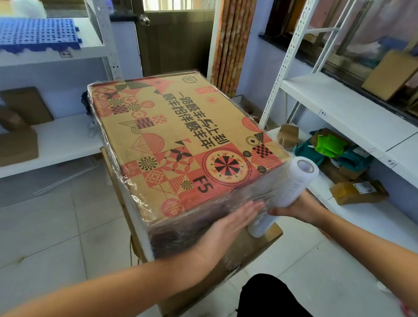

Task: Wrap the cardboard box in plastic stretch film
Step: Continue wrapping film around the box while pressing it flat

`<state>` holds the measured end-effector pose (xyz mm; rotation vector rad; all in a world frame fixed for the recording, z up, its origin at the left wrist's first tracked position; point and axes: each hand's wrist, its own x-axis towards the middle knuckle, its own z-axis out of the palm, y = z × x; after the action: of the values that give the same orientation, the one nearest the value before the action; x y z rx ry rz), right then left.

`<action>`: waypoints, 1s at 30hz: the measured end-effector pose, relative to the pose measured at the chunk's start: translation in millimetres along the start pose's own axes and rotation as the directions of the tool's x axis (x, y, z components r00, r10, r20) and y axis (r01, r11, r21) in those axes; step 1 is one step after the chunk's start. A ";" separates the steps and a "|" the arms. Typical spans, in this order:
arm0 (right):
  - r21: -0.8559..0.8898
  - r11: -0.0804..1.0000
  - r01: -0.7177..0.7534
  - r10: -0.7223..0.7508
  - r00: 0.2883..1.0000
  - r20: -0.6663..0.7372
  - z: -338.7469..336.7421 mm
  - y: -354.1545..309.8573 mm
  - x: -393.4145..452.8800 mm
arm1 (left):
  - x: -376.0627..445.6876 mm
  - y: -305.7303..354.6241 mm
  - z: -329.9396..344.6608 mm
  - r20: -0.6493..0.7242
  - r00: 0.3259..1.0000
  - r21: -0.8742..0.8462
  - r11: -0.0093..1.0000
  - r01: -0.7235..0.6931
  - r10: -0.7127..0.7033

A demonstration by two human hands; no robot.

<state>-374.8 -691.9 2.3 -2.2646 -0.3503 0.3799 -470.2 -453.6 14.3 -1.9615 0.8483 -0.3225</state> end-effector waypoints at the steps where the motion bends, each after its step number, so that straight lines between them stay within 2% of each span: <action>1: 0.005 1.000 -0.017 0.017 1.000 0.004 0.2 0.0 -1.1 | -2.4 0.4 -2.5 0.006 1.000 -0.065 0.997 0.031 -0.030; 4: 0.056 0.998 -0.034 0.034 0.999 -0.010 1.3 1.1 0.1 | -6.0 -3.2 0.9 0.029 0.999 0.053 0.998 0.027 -0.028; 6: 0.059 0.998 -0.022 0.022 1.000 -0.007 2.6 -0.3 3.2 | -7.3 -4.0 12.8 -0.037 0.998 0.121 0.991 0.053 -0.049; 11: 0.060 0.998 -0.005 0.006 1.000 -0.013 2.0 -2.7 2.1 | -8.5 -1.4 24.7 -0.102 0.992 0.094 0.992 0.087 -0.077; 13: 0.033 0.999 0.037 -0.037 0.999 0.012 0.7 -3.1 1.0 | -7.3 2.1 25.4 -0.116 0.990 0.017 0.997 0.077 -0.075; 15: 0.009 0.997 0.076 -0.076 0.996 0.035 -2.5 -2.2 1.6 | -5.9 7.5 25.9 -0.082 0.994 -0.080 0.995 0.066 -0.073; 17: -0.013 0.997 0.073 -0.072 0.994 0.083 -7.6 -1.8 4.0 | -4.3 10.2 23.3 -0.065 0.992 -0.105 0.989 0.103 -0.110; 22: -0.147 0.989 0.012 0.022 0.973 0.228 -20.4 11.7 13.2 | 1.9 10.7 16.5 -0.069 0.989 0.038 0.990 0.133 -0.130; 25: -0.136 0.991 0.020 0.015 0.968 0.250 -27.7 15.0 16.4 | 6.3 5.5 11.2 -0.041 0.987 0.088 0.984 0.157 -0.154; 27: -0.085 0.996 0.035 -0.012 0.968 0.249 -29.8 18.5 18.4 | 11.1 -0.9 13.0 -0.036 0.984 0.138 0.975 0.175 -0.172; 30: -0.049 0.997 0.060 -0.051 0.984 0.172 -31.4 20.5 18.8 | 15.7 -9.0 13.8 -0.048 0.977 0.138 0.967 0.215 -0.210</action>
<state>-343.1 -719.3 3.9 -2.2749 -0.5165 0.5432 -447.5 -452.2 12.9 -1.9196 0.6179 -0.5281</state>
